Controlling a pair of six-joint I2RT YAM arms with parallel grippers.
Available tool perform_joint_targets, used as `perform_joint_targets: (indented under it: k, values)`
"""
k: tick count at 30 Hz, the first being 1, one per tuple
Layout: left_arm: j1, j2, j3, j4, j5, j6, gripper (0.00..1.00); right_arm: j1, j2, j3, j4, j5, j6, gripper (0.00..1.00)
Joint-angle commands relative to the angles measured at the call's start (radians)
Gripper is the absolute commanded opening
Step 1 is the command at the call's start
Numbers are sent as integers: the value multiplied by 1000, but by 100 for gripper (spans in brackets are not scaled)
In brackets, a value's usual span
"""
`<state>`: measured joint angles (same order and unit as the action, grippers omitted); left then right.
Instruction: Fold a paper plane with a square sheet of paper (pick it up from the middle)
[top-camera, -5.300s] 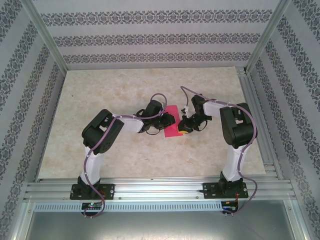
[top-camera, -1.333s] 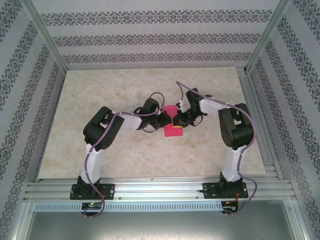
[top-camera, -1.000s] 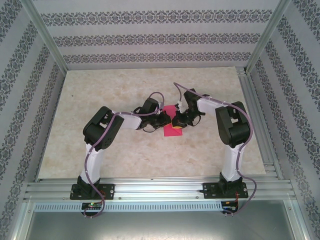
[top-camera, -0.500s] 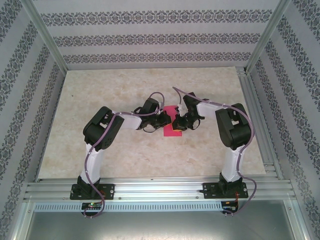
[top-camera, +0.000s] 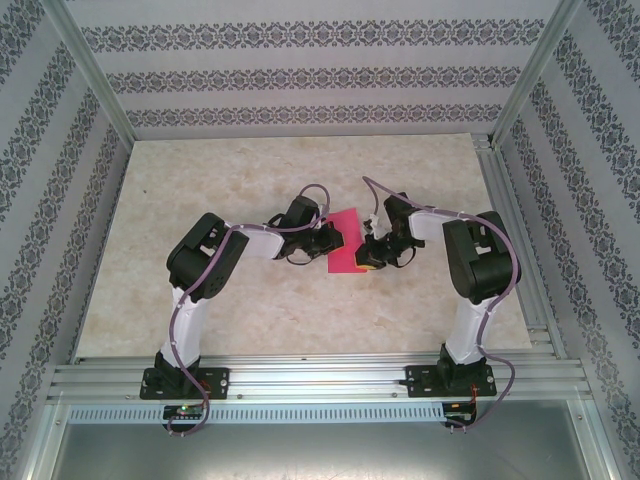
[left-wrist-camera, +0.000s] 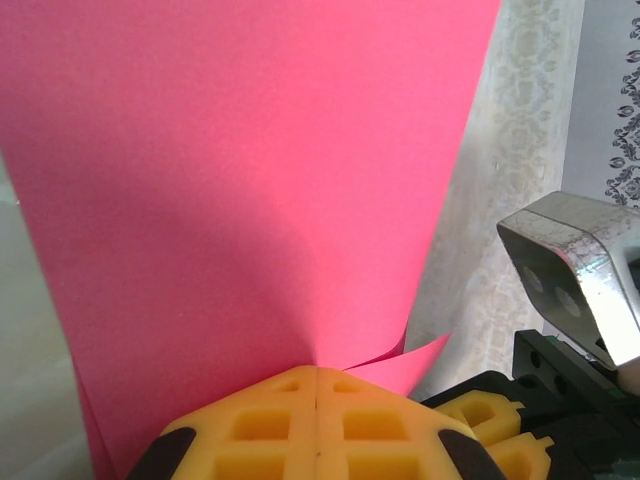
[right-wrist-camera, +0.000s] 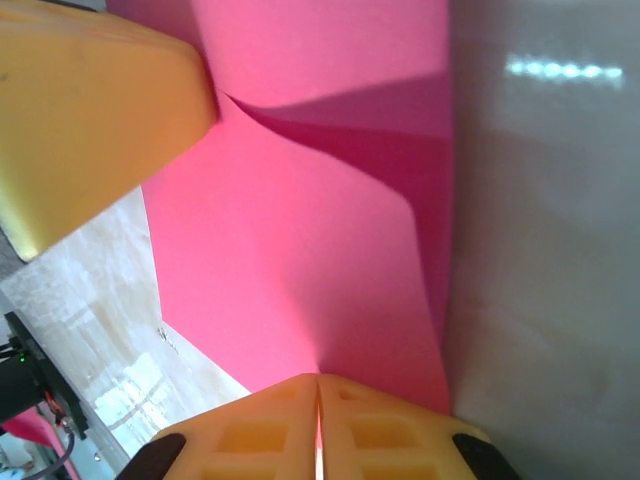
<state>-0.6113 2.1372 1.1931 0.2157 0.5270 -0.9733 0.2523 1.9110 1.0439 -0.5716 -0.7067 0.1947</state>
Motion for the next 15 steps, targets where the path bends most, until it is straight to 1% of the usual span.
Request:
perform_joint_targets:
  k: [1, 4, 6, 8, 12, 15]
  values:
    - [7, 57, 2, -84, -67, 41, 6, -16, -17, -34, -95, 0, -36, 11]
    - [8, 56, 22, -88, -52, 49, 6, 0, -37, 12, -89, -35, -28, 12]
    - [8, 53, 46, -116, -52, 64, 7, 3, -81, 17, -52, -44, 13, 12]
    - [7, 49, 61, -141, -64, 76, 7, -13, -105, 13, -63, -17, 28, 12]
    - [7, 54, 77, -144, -62, 76, 7, -25, -106, -38, -63, -9, 12, 10]
    - [7, 55, 82, -147, -60, 79, 7, -23, -84, -52, -52, -34, 10, 10]
